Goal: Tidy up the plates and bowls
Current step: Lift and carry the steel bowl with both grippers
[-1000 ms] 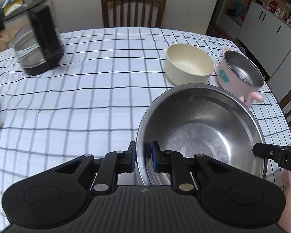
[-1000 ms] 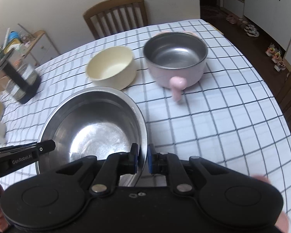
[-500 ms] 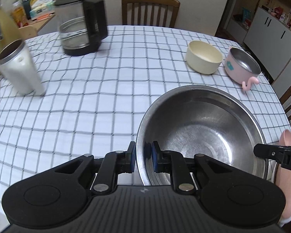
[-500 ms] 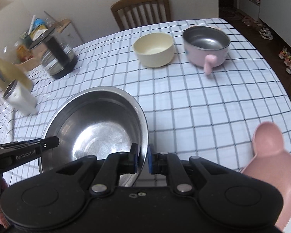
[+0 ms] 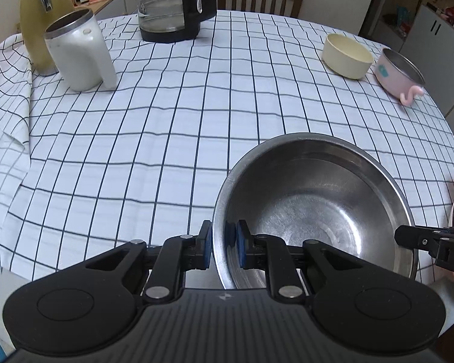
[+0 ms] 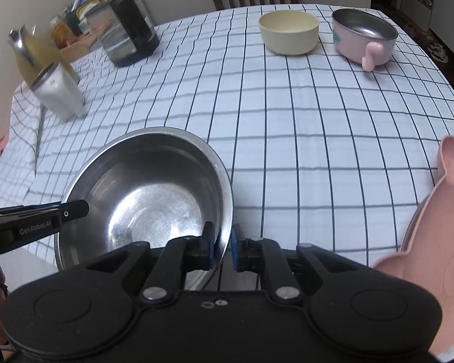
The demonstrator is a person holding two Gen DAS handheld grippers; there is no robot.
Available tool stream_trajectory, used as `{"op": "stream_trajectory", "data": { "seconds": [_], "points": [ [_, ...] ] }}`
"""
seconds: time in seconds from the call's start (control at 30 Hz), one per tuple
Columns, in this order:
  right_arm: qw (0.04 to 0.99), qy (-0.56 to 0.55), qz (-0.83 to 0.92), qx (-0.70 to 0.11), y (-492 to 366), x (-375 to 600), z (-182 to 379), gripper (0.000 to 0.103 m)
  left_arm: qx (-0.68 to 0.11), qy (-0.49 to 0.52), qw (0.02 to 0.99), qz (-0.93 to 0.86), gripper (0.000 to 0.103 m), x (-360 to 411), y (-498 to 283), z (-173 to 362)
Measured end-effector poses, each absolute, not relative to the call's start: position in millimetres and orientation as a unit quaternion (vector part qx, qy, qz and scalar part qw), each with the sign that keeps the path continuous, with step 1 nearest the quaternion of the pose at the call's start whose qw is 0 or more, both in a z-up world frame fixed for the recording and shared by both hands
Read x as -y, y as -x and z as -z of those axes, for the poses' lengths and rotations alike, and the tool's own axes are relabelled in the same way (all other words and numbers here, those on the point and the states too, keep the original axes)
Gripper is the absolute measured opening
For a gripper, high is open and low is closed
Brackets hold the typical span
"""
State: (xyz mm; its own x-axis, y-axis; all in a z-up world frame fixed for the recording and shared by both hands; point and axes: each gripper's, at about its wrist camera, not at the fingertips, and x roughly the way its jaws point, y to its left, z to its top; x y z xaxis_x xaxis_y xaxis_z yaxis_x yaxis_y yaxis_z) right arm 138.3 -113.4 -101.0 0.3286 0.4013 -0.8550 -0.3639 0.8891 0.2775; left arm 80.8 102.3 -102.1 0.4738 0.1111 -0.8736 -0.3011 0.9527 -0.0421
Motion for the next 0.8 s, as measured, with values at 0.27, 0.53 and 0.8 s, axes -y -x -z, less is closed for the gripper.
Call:
{"op": "stream_trajectory", "data": {
  "seconds": [0.27, 0.53, 0.8],
  "points": [
    [0.812, -0.014, -0.224, -0.539, -126, 125, 114, 0.012, -0.503, 0.084, 0.853, -0.107, 0.016, -86, -71, 116],
    [0.815, -0.016, -0.214, -0.538, -126, 132, 123, 0.012, -0.508, 0.081, 0.852, -0.094, 0.015, -83, -74, 126],
    [0.813, -0.015, -0.217, -0.540, -125, 129, 122, 0.019, -0.510, 0.077, 0.852, -0.085, 0.016, -87, -77, 126]
  ]
}}
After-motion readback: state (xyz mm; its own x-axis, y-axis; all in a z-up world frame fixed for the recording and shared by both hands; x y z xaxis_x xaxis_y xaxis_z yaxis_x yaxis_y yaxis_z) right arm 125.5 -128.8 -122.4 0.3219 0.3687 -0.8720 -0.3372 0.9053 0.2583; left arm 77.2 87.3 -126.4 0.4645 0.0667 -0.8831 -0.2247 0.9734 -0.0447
